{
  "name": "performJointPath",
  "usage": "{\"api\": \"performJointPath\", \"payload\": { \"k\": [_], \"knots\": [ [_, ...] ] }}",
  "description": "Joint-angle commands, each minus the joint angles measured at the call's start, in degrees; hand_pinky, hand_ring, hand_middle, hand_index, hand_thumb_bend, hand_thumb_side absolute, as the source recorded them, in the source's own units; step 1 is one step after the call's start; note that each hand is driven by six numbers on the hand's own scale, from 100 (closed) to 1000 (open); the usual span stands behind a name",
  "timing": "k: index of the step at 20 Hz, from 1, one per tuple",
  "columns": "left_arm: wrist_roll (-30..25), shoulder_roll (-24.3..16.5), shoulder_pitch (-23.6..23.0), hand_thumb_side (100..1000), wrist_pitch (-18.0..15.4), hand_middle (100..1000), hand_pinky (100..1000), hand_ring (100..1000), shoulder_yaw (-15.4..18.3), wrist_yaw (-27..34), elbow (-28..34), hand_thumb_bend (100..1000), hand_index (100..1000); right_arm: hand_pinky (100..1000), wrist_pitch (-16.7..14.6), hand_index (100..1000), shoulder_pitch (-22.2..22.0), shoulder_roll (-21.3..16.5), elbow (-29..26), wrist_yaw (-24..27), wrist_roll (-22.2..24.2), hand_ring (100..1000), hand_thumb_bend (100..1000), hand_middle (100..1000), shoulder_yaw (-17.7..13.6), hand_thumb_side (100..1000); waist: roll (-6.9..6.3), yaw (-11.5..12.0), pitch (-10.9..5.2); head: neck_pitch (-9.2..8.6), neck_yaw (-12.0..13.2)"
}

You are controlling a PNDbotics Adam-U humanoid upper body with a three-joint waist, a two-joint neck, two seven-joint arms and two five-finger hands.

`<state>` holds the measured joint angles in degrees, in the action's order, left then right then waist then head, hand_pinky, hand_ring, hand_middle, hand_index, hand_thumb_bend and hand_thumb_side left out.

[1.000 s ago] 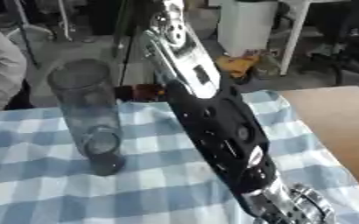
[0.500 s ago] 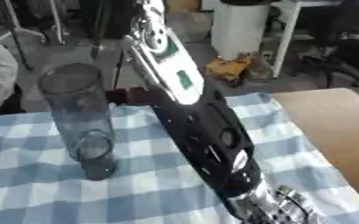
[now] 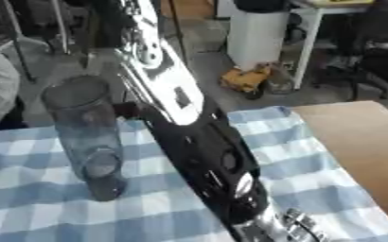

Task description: Arrange flowers into the vase.

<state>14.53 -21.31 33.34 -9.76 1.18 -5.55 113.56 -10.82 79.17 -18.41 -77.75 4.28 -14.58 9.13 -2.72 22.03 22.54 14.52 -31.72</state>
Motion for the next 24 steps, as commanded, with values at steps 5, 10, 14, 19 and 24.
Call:
{"api": "performJointPath", "payload": {
  "k": [5, 10, 14, 19, 24],
  "knots": [
    [0.0, -0.6, 0.4, 1000, -0.1, 978, 691, 998, 0.6, 0.4, 1.0, 100, 1000, 100, -1.3, 100, 1.1, 0.9, -0.4, -6.0, -1.0, 100, 100, 100, -0.8, 372, -0.39, 0.5, -1.58, -0.61, -2.0],
    [-0.2, -0.3, 0.6, 1000, -0.2, 978, 691, 999, 0.5, 0.5, 1.0, 100, 1000, 100, -1.4, 100, 1.0, 1.8, 0.1, -8.3, -1.3, 100, 100, 100, -0.1, 376, -0.65, 0.6, -1.48, -0.03, -3.6],
    [-0.2, -0.2, 0.7, 1000, -0.2, 978, 691, 999, 0.5, 0.6, 1.0, 100, 1000, 100, -1.3, 100, 0.6, 1.9, 0.1, -11.8, -1.6, 100, 100, 100, 0.7, 381, -0.67, 0.7, -1.49, -0.04, -3.9],
    [-0.1, -0.4, 0.6, 1000, -0.3, 978, 691, 998, 0.6, 0.5, 1.0, 100, 1000, 100, -0.7, 100, -0.4, -1.8, -1.5, -11.4, -1.9, 100, 100, 100, 1.7, 382, -0.44, 0.5, -1.52, -0.28, -3.0],
    [-0.1, -0.6, 0.5, 1000, -0.4, 977, 690, 998, 0.6, 0.5, 1.0, 100, 1000, 100, -0.1, 100, -0.6, -3.3, -2.8, -10.2, -1.6, 100, 100, 100, 2.0, 385, -0.15, 0.1, -1.33, -0.36, -2.1]
  ]
}}
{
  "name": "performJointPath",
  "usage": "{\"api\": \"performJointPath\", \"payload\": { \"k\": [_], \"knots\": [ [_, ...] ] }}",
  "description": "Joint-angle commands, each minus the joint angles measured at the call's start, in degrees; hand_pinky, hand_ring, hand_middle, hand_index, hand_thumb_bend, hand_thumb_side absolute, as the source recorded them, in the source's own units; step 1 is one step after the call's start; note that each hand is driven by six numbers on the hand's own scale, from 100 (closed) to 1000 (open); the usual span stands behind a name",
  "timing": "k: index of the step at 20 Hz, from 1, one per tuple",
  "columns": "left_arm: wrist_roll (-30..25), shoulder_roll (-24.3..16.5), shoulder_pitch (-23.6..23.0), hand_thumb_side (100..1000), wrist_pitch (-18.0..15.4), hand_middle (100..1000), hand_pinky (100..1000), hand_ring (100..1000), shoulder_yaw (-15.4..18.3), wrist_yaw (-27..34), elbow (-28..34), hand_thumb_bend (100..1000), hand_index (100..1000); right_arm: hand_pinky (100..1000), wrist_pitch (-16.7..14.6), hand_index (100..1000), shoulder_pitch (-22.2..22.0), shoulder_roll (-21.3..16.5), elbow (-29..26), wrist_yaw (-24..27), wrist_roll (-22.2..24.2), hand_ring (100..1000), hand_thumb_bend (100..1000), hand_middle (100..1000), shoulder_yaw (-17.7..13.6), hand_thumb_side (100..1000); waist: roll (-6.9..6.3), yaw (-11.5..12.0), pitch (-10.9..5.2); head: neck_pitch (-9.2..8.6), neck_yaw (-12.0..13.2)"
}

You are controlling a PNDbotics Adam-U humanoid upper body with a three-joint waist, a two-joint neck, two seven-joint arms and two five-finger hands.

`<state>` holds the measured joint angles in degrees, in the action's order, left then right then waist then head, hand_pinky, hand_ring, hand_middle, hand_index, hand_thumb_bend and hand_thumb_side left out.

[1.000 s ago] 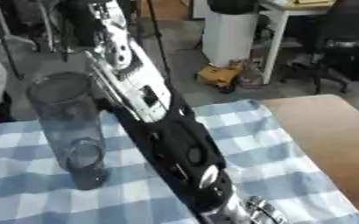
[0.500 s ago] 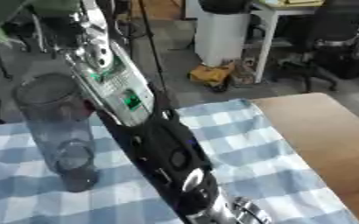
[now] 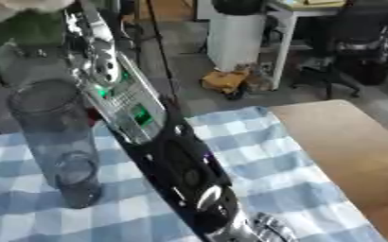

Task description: Arrange flowers into the vase.

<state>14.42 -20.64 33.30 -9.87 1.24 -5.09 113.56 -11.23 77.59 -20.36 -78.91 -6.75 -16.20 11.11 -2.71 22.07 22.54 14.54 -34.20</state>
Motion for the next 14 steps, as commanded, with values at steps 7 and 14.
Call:
{"api": "performJointPath", "payload": {
  "k": [7, 14],
  "knots": [
    [0.2, -1.2, 0.4, 1000, -0.3, 976, 688, 994, 0.5, 0.0, 1.0, 100, 1000, 100, 0.2, 100, 1.1, -1.9, -2.9, 1.5, -0.1, 100, 100, 100, 0.3, 388, -0.10, -0.3, -0.91, -1.03, 0.7],
    [0.1, -0.8, 0.3, 1000, -0.2, 976, 688, 993, 0.5, 0.2, 1.0, 100, 1000, 100, 0.3, 100, 0.5, -0.5, -3.8, -0.7, -1.0, 100, 100, 100, 0.0, 383, -0.45, 0.2, -0.90, -1.19, -1.5]
  ]
}}
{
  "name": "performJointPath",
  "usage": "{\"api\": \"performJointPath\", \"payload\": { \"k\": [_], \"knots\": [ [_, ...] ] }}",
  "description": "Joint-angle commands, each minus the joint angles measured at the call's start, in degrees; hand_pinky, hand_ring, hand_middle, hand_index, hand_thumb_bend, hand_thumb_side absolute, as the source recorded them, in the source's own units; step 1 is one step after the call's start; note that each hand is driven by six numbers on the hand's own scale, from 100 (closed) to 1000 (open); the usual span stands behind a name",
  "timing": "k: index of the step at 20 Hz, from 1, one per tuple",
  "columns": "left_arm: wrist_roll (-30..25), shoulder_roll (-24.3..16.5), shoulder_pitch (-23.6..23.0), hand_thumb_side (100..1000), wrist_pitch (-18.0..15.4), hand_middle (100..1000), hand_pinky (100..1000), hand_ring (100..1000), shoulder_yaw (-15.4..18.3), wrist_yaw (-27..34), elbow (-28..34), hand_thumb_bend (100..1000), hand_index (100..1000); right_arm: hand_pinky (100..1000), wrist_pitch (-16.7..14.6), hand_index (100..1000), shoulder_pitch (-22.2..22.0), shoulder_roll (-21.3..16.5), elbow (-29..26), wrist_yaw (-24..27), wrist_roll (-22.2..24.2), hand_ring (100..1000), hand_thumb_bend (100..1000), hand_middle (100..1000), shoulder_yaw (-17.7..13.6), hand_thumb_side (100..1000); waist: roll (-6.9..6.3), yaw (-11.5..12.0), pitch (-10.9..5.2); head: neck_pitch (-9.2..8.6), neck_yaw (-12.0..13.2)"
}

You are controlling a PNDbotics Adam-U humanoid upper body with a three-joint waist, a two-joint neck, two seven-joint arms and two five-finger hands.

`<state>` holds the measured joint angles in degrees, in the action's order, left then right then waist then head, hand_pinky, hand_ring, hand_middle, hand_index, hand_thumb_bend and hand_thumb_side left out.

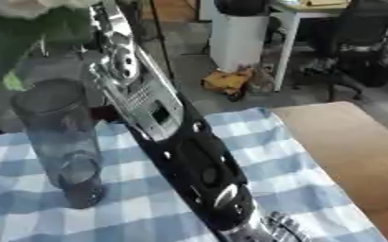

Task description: Arrange flowers into the vase.

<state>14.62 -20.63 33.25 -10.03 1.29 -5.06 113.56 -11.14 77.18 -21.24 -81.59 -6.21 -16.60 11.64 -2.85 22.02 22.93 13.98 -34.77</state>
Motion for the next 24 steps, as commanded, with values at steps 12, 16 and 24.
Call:
{"api": "performJointPath", "payload": {
  "k": [12, 16, 24],
  "knots": [
    [-0.2, -0.4, 0.5, 1000, -0.3, 975, 688, 993, 0.4, 0.4, 1.0, 100, 1000, 100, 0.9, 100, 0.8, 0.8, -0.4, -5.1, -1.7, 100, 100, 100, 0.1, 385, -0.31, 0.5, -1.16, -0.77, -1.9],
    [-0.3, -0.3, 0.5, 1000, -0.3, 975, 689, 992, 0.3, 0.4, 1.0, 100, 1000, 100, 2.6, 100, 0.9, 1.0, 0.0, -6.4, -2.8, 100, 100, 100, 0.2, 367, -0.29, 0.7, -1.17, -0.85, -2.3],
    [-0.6, 0.1, 0.8, 1000, -0.5, 974, 691, 992, 0.3, 0.6, 1.0, 100, 1000, 100, 4.2, 100, 1.0, 1.3, -1.4, -6.3, -4.7, 100, 100, 100, 0.8, 370, -0.30, 1.5, -1.42, -0.61, -2.9]
  ]
}}
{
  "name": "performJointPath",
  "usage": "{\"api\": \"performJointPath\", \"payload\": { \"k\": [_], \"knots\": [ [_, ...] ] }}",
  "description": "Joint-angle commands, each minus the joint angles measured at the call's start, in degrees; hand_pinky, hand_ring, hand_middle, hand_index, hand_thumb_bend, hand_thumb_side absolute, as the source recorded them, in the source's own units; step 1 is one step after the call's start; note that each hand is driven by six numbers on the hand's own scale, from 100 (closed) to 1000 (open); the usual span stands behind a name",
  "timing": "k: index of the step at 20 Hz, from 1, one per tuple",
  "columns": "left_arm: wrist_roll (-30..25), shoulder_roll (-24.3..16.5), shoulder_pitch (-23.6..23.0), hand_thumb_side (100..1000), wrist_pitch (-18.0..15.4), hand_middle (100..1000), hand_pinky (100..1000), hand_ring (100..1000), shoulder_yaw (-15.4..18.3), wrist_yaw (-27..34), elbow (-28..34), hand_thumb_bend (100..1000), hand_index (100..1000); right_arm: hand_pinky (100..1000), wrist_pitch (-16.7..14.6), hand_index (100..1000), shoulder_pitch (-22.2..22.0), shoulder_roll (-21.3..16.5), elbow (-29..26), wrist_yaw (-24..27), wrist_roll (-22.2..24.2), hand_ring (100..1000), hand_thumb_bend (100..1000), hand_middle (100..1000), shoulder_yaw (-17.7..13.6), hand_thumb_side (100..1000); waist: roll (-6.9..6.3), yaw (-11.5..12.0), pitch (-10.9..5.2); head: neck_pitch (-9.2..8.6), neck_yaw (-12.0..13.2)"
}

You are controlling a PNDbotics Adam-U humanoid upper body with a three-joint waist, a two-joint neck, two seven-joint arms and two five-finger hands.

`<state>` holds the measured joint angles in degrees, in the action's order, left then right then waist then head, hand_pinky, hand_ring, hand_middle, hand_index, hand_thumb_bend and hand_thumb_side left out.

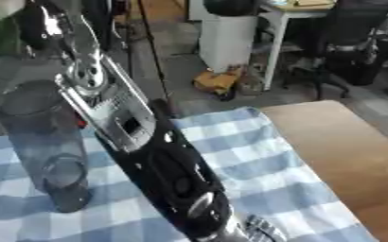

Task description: Arrange flowers into the vase.

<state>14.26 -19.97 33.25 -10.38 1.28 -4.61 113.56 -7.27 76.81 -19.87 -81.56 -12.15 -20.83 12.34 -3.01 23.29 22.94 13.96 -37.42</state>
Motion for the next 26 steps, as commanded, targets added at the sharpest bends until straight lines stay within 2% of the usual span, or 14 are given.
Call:
{"api": "performJointPath", "payload": {
  "k": [1, 8, 13, 19, 26],
  "knots": [
    [-0.3, -0.6, 0.8, 1000, -0.1, 974, 691, 992, 0.3, 0.2, 1.0, 100, 1000, 100, 0.5, 100, 1.3, -0.1, -1.6, -0.8, -0.6, 100, 100, 100, 0.2, 371, -0.10, 0.2, -1.46, -0.57, -0.4],
    [-0.3, -0.5, 0.8, 1000, -0.2, 974, 691, 991, 0.3, 0.3, 1.0, 100, 1000, 100, 2.3, 100, 0.9, -0.2, -1.1, -5.6, -3.1, 100, 100, 100, 0.2, 360, 0.16, 0.3, -1.58, -0.85, -0.5],
    [-0.5, -0.4, 0.8, 1000, -0.1, 973, 690, 991, 0.2, 0.4, 1.0, 100, 1000, 100, 4.1, 100, 1.0, 0.3, -1.5, -2.6, -6.0, 100, 100, 100, -0.4, 333, 0.09, 0.4, -1.69, -0.63, -0.5],
    [-1.1, -0.1, 0.6, 1000, 0.0, 973, 691, 991, -0.2, 0.6, 1.0, 100, 1000, 100, 6.1, 100, 1.1, 0.3, -2.3, 1.1, -10.3, 100, 100, 100, -0.3, 322, 0.22, 0.5, -2.73, -0.08, -0.9],
    [-1.4, 0.0, 0.4, 1000, -0.1, 971, 695, 989, -0.1, 0.8, 1.0, 100, 1000, 100, 5.5, 100, 0.7, 0.3, -4.1, 6.9, -10.8, 100, 100, 100, -0.1, 317, 0.34, 0.8, -4.00, 0.37, -1.0]
  ]
}}
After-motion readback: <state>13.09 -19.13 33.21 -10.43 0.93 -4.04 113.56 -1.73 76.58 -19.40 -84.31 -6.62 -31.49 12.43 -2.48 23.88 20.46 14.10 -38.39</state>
